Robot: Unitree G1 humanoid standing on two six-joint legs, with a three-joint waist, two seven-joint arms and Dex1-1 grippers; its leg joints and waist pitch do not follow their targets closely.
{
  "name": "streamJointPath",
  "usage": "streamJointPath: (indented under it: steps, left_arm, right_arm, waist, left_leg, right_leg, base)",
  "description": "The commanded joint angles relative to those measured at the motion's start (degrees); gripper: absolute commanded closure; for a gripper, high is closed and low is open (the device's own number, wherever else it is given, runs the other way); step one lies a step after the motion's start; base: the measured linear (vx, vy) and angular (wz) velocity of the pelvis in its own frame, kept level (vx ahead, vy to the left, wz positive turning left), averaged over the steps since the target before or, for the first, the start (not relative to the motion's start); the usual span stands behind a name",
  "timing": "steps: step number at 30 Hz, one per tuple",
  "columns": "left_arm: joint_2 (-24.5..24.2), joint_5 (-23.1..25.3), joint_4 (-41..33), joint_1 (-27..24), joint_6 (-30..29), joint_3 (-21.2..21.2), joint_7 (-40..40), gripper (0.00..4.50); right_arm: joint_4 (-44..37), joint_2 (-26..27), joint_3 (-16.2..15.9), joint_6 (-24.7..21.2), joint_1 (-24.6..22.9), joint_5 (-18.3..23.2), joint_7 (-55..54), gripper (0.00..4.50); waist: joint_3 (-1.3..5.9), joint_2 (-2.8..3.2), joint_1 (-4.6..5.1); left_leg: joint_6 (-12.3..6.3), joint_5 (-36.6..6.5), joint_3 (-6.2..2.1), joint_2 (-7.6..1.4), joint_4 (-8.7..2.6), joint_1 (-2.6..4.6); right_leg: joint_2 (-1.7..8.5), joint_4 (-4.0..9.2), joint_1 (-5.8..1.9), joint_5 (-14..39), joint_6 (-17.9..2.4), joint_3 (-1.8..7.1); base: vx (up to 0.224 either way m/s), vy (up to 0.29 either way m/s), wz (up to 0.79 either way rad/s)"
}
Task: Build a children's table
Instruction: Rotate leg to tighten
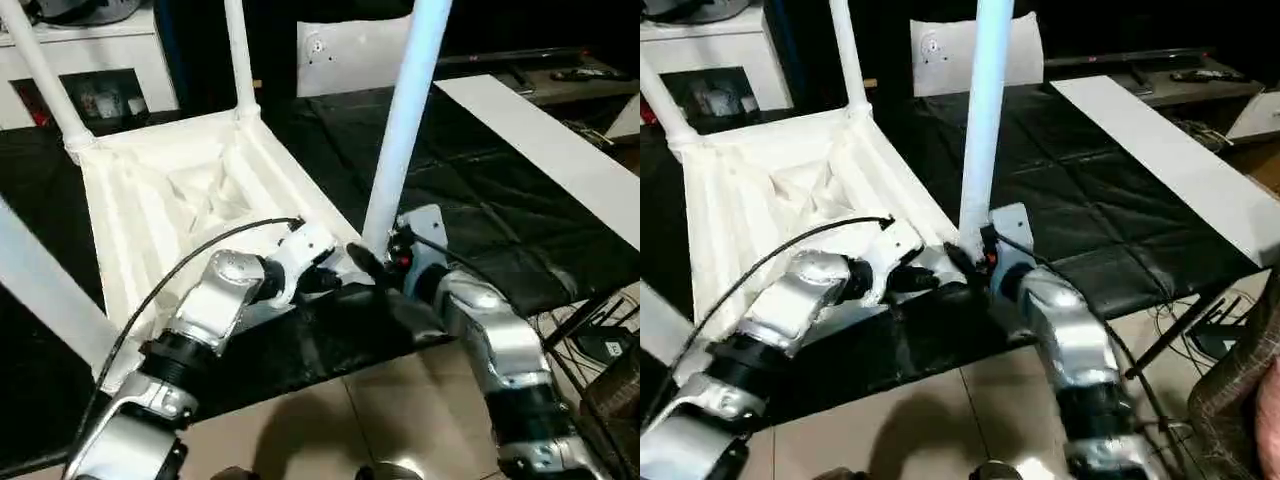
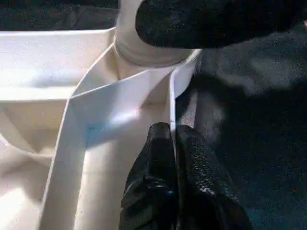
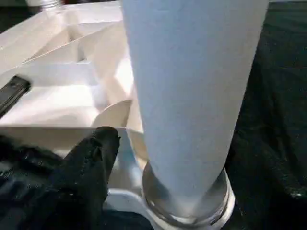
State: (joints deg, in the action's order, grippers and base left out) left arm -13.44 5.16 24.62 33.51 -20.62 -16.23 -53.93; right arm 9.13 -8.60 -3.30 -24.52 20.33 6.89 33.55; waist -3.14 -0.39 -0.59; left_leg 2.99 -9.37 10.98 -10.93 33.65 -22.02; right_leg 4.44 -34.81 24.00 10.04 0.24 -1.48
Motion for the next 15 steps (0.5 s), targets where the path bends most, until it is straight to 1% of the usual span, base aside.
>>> streamJointPath:
  steps: [1, 2, 3, 4, 5, 7, 8, 9, 11, 12, 13, 14, 15]
  left_arm:
    - [-0.35, -1.21, -0.56, 0.81, 4.62, -0.98, -3.63, 4.50]
    - [-1.16, -1.39, -0.17, 0.80, 7.01, -1.41, -5.73, 4.50]
    - [-1.97, -1.70, -0.11, 0.70, 7.95, -1.81, -7.83, 4.50]
    - [-3.20, -1.98, 0.06, 0.62, 9.79, -2.49, -10.75, 4.50]
    - [-3.70, -2.02, 0.15, 0.59, 10.78, -2.79, -11.83, 4.50]
    - [-5.81, -2.04, 0.44, 0.56, 13.72, -4.16, -15.61, 4.50]
    - [-6.74, -2.11, 0.62, 0.59, 14.61, -4.79, -17.12, 4.50]
    - [-8.02, -2.47, 0.71, 0.71, 15.44, -5.44, -19.81, 4.50]
    - [-10.15, -3.36, 1.49, 1.27, 17.99, -6.35, -25.71, 4.50]
    - [-10.47, -3.49, 1.62, 1.39, 18.32, -6.52, -26.73, 4.50]
    - [-11.16, -3.55, 2.37, 1.90, 19.34, -6.95, -29.12, 4.50]
    - [-11.16, -3.55, 2.37, 1.90, 19.34, -6.95, -29.12, 4.50]
    - [-11.73, -3.36, 3.12, 2.48, 20.82, -7.58, -30.88, 4.50]
  right_arm:
    - [-0.78, -1.76, -4.05, -0.26, -0.82, 1.76, 6.78, 0.60]
    - [-0.83, -3.18, -4.09, 0.21, -1.04, 1.83, 8.44, 0.60]
    - [-0.89, -4.51, -4.12, 0.89, -1.26, 2.03, 10.25, 0.60]
    - [-0.94, -6.38, -4.22, 1.99, -1.52, 2.29, 12.92, 0.60]
    - [-0.97, -7.08, -4.30, 2.44, -1.63, 2.37, 13.96, 0.60]
    - [-1.14, -9.47, -4.37, 4.11, -2.04, 2.83, 17.81, 0.60]
    - [-1.18, -10.40, -4.32, 4.76, -2.18, 3.16, 19.38, 0.60]
    - [-0.95, -11.72, -4.25, 6.00, -2.16, 3.63, 21.89, 0.60]
    - [-0.37, -14.76, -4.56, 8.10, -1.97, 5.03, 27.67, 0.60]
    - [-0.28, -15.21, -4.62, 8.39, -1.91, 5.27, 28.60, 0.60]
    - [0.12, -16.28, -4.75, 8.97, -1.66, 6.07, 31.12, 0.60]
    - [0.12, -16.28, -4.75, 8.97, -1.66, 6.07, 31.12, 0.60]
    - [0.48, -17.26, -5.02, 9.48, -1.39, 6.89, 33.60, 0.60]
  waist:
    - [3.85, 0.00, -0.58]
    - [3.82, 0.02, -0.68]
    - [3.81, 0.00, -0.98]
    - [3.79, 0.10, -1.40]
    - [3.83, 0.18, -1.73]
    - [3.82, 0.30, -2.24]
    - [3.80, 0.30, -2.27]
    - [3.82, 0.45, -2.63]
    - [3.84, 0.36, -3.08]
    - [3.78, 0.30, -3.06]
    - [3.74, 0.35, -3.29]
    - [3.69, 0.35, -3.34]
    - [3.74, 0.29, -3.46]
  left_leg:
    - [-0.91, -17.59, -0.88, -1.53, -3.94, 0.95]
    - [-1.16, -17.22, -0.83, -1.52, -3.93, 0.96]
    - [-1.41, -16.76, -0.80, -1.53, -3.86, 0.90]
    - [-1.38, -16.60, -0.75, -1.67, -3.84, 1.09]
    - [-1.36, -16.54, -0.68, -1.78, -3.83, 1.25]
    - [-1.19, -16.53, -0.76, -1.95, -3.89, 1.41]
    - [-1.14, -16.26, -0.75, -2.00, -3.93, 1.28]
    - [-0.91, -16.15, -0.74, -2.07, -3.96, 1.41]
    - [-0.94, -16.48, -0.78, -2.08, -4.03, 1.52]
    - [-1.09, -16.75, -0.67, -2.05, -4.02, 1.52]
    - [-1.05, -16.60, -0.67, -2.13, -4.07, 1.49]
    - [-1.05, -16.89, -0.64, -2.10, -4.07, 1.46]
    - [-0.91, -17.05, -0.62, -2.21, -4.09, 1.49]
  right_leg:
    - [2.52, 4.95, -2.61, 14.73, -10.28, 1.66]
    - [2.49, 4.97, -2.57, 14.55, -10.55, 1.62]
    - [2.64, 5.02, -2.72, 14.85, -10.58, 1.60]
    - [2.76, 5.06, -2.62, 15.17, -10.70, 1.59]
    - [2.74, 5.01, -2.49, 14.93, -10.77, 1.59]
    - [2.78, 4.84, -2.45, 14.12, -11.26, 1.48]
    - [2.77, 4.70, -2.53, 13.60, -11.42, 1.46]
    - [2.75, 4.56, -2.48, 12.79, -11.71, 1.41]
    - [2.78, 4.37, -2.58, 12.16, -12.09, 1.27]
    - [2.75, 4.44, -2.61, 12.26, -12.19, 1.29]
    - [2.86, 4.33, -2.66, 12.06, -12.51, 1.26]
    - [2.82, 4.34, -2.66, 12.51, -12.56, 1.21]
    - [2.98, 4.28, -2.69, 12.98, -12.56, 1.22]
  base:
    - [0.000, 0.000, 0.00]
    - [0.000, 0.000, 0.00]
    - [0.000, 0.000, 0.00]
    - [0.000, 0.000, 0.00]
    - [0.000, 0.000, 0.00]
    - [0.000, 0.000, 0.00]
    - [0.000, 0.000, 0.00]
    - [0.000, 0.000, 0.00]
    - [0.000, 0.000, 0.00]
    - [0.000, 0.000, 0.00]
    - [0.000, 0.000, 0.00]
    - [0.000, 0.000, 0.00]
    - [0.000, 0.000, 0.00]
